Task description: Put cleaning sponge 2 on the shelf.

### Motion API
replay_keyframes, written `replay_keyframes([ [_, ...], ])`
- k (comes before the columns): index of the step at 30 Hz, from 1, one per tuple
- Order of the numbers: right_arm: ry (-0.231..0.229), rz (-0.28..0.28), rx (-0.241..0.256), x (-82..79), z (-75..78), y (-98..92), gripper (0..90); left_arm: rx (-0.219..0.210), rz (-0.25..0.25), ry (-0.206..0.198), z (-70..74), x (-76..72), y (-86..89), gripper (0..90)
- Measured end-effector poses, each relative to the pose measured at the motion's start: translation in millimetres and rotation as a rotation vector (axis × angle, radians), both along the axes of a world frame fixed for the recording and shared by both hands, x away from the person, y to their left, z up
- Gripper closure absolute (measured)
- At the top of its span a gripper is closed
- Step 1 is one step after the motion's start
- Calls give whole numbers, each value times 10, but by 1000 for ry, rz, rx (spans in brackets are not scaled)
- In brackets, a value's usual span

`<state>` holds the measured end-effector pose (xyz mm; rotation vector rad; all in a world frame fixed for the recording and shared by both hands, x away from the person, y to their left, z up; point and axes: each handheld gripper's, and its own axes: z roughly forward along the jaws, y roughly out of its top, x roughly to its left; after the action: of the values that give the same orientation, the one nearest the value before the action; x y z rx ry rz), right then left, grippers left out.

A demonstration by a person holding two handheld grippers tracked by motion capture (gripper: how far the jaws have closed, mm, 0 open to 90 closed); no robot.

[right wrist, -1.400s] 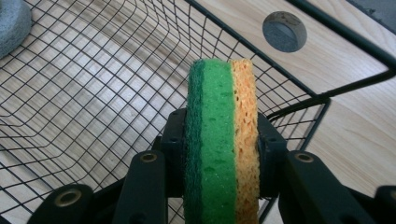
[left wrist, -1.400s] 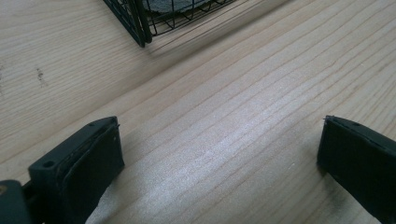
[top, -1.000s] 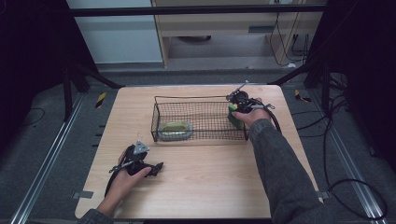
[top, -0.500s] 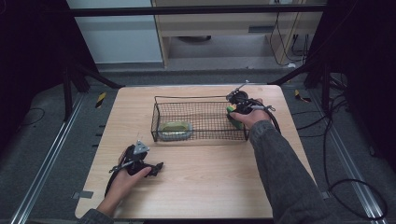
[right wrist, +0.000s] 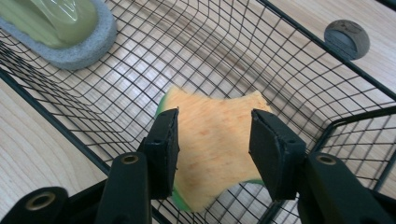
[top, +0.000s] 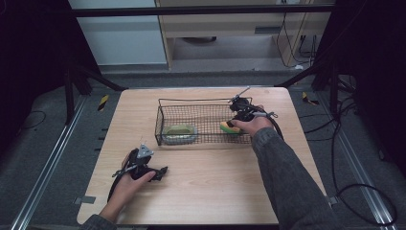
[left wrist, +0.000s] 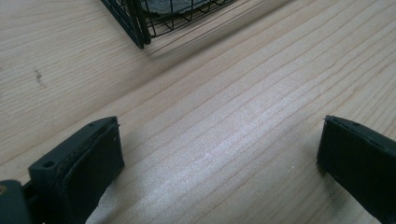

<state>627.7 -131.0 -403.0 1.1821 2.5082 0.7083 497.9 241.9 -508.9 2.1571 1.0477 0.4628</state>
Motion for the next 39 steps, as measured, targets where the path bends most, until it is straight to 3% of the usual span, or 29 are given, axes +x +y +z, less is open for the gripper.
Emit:
replay_keyframes([
  [12,-27,-21,32,-66,33,-20,381,1,-1,0,0,1,-1,0],
  [17,-47,-46,69,-128,64,-99,292,-1,-1,1,-1,2,-6,0],
  [26,-81,-96,92,-228,69,-257,96,5,-3,2,2,3,-4,0],
  [39,-177,-181,136,-486,111,-604,93,4,-3,2,1,3,-5,0],
])
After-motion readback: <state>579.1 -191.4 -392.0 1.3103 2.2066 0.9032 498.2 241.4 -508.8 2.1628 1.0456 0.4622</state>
